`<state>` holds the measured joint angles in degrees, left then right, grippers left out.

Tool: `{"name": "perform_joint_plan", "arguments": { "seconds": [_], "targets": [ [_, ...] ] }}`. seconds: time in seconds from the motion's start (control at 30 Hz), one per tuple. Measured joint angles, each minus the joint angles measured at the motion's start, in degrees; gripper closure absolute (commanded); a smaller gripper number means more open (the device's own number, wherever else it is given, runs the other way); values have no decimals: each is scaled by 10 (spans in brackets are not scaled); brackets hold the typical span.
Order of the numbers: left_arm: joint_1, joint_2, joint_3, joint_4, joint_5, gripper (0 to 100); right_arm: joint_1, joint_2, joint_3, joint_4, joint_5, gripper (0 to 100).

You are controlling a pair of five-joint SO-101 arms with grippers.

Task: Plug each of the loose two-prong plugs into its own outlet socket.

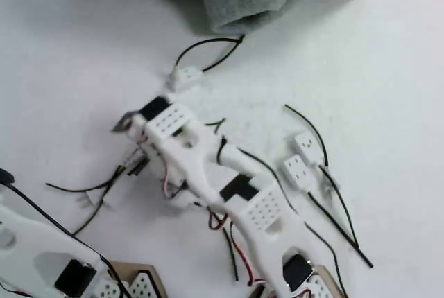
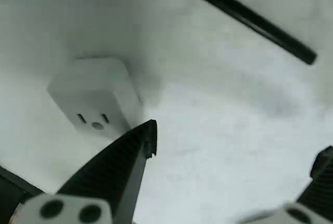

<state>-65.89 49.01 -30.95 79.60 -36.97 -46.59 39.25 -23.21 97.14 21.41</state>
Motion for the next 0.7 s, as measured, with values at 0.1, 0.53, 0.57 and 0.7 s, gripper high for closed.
{"name": "perform_joint_plan", "arguments": {
  "seconds": [0.1,0.53,0.57,0.7],
  "targets": [
    [0,0,0,0,0,645,-36,-3,1,3,-5,551],
    [0,0,-1,0,0,645,-157,-159,189,-22,-34,551],
    [0,0,-1,0,0,645,-161,-165,200,-30,-35,551],
    [0,0,-1,0,0,645,-203,-177,223,-36,-36,551]
  ]
}}
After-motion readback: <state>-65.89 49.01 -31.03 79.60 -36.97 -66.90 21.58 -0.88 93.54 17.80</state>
